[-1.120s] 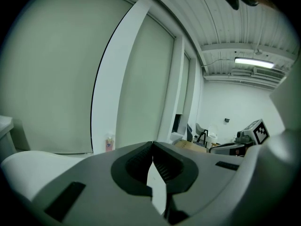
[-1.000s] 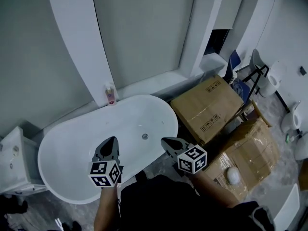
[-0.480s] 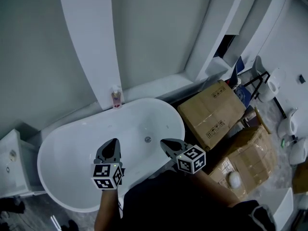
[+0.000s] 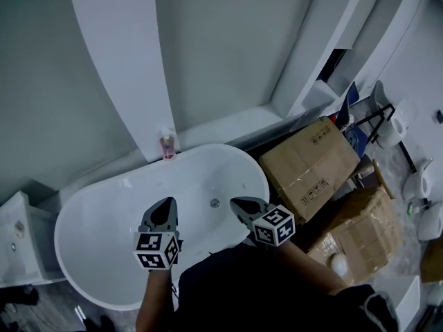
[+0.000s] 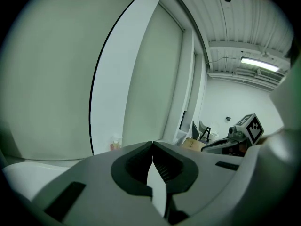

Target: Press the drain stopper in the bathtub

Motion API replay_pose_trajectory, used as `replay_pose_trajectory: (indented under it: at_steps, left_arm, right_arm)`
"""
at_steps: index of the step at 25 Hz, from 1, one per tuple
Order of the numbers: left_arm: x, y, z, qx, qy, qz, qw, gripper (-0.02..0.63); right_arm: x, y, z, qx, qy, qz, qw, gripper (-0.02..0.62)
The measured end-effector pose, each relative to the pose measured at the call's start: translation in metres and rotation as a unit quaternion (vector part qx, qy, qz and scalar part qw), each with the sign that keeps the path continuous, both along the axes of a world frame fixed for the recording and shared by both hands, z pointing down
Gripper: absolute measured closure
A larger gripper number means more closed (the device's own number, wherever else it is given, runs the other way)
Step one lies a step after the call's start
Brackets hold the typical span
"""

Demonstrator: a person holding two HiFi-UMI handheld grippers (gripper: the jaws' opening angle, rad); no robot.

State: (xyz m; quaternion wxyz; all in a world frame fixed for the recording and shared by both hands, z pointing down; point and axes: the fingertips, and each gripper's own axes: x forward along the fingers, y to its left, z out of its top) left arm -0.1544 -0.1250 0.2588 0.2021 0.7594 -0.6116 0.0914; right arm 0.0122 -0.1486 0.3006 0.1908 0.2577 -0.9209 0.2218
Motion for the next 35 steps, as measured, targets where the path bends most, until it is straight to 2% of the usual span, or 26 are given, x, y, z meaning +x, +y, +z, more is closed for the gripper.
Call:
replay_pose_trajectory:
  at_steps: [9, 15, 25, 35]
  left_arm:
    - [0.021, -0.059, 0.032, -0.046, 0.016, -0.014, 0.9987, 0.594]
    - [0.028, -0.085, 0.068, -0.083, 0.016, -0.02, 0.9962, 0.594]
    - [0.024, -0.107, 0.151, -0.147, 0.035, -0.027, 0.9882, 0.594]
    - [0.038, -0.131, 0.262, -0.201, 0.056, -0.001, 0.978, 0.594]
  right_arm:
    - [-0.006, -0.059, 0.03, -0.028, 0.005, -0.051, 0.998, 0.581]
    - [-0.003, -0.082, 0.084, -0.078, 0.03, -0.073, 0.994, 0.58]
    - [-0.009, -0.094, 0.164, -0.126, 0.07, -0.098, 0.985, 0.58]
    - [-0.02, -0.099, 0.276, -0.178, 0.111, -0.107, 0.972, 0.58]
